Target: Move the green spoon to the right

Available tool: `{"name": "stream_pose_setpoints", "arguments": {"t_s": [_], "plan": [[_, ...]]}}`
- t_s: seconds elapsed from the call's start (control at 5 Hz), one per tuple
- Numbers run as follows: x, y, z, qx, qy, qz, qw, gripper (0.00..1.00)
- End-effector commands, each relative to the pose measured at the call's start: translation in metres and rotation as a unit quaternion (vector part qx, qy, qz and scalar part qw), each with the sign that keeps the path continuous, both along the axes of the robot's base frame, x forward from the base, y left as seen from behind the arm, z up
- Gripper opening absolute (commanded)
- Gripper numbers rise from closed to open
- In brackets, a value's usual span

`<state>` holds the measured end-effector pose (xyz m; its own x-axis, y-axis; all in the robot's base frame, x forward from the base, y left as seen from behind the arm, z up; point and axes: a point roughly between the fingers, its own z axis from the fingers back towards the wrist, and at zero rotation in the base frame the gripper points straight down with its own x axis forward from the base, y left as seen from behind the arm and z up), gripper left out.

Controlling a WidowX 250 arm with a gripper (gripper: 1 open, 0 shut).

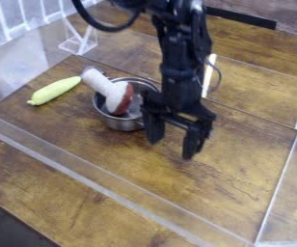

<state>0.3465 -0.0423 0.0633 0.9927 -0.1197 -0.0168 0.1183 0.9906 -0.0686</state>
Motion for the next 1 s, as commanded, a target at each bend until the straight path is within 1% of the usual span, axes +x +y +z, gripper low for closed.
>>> {"name": "stream_pose_setpoints", "arguments": {"t_s": [0.0,0.2,0.4,0.6,0.8], "plan": [[0.006,0.026,0.059,-0.006,-0.055,0.002,0.9984,1.0],[0.015,0.06,0.086,-0.006,-0.065,0.02,0.9977,1.0],[0.024,0.087,0.101,-0.008,-0.073,0.018,0.9972,1.0],[0.023,0.123,0.091,-0.007,-0.077,0.015,0.9969,1.0],[0.017,0.138,0.088,-0.009,-0.066,0.015,0.9976,1.0]]}}
